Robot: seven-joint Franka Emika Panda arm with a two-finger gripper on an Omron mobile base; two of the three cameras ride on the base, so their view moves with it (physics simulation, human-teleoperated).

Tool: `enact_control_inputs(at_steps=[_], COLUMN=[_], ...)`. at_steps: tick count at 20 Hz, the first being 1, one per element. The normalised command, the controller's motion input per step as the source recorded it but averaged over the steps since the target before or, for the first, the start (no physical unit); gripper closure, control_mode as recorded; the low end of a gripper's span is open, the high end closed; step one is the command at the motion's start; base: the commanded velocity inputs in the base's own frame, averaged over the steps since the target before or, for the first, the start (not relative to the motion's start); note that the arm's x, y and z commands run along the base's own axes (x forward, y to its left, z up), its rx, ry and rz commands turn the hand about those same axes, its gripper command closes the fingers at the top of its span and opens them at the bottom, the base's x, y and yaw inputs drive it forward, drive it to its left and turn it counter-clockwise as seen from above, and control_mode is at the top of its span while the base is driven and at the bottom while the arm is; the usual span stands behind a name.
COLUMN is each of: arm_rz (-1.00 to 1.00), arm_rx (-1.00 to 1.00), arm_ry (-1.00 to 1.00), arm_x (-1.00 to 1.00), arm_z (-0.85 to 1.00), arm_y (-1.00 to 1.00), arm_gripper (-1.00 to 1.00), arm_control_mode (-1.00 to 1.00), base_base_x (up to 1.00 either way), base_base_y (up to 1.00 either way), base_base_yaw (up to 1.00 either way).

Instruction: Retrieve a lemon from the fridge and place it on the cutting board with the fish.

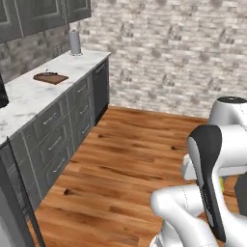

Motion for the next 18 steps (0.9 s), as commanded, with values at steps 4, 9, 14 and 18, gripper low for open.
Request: enact_control_inputs(at_steps=[4,9,14,18], arm_rz=[0.00,0.00,0.00,0.00], arm_rx=[0.00,0.00,0.00,0.00], arm_ry=[0.00,0.00,0.00,0.00], arm_x=[0.00,0.00,0.00,0.00], arm_z=[0.00,0.00,0.00,0.00], arm_y=[0.00,0.00,0.00,0.00], arm_gripper=[1.00,1.00,1.00,1.00], arm_control_mode=[1.00,1.00,1.00,1.00], base_base_x=[1.00,1.00,1.00,1.00], base_base_y=[-0.43,-0.70,-0.17,-0.06], base_base_yaw=[-0.09,0.11,0.44,0.56])
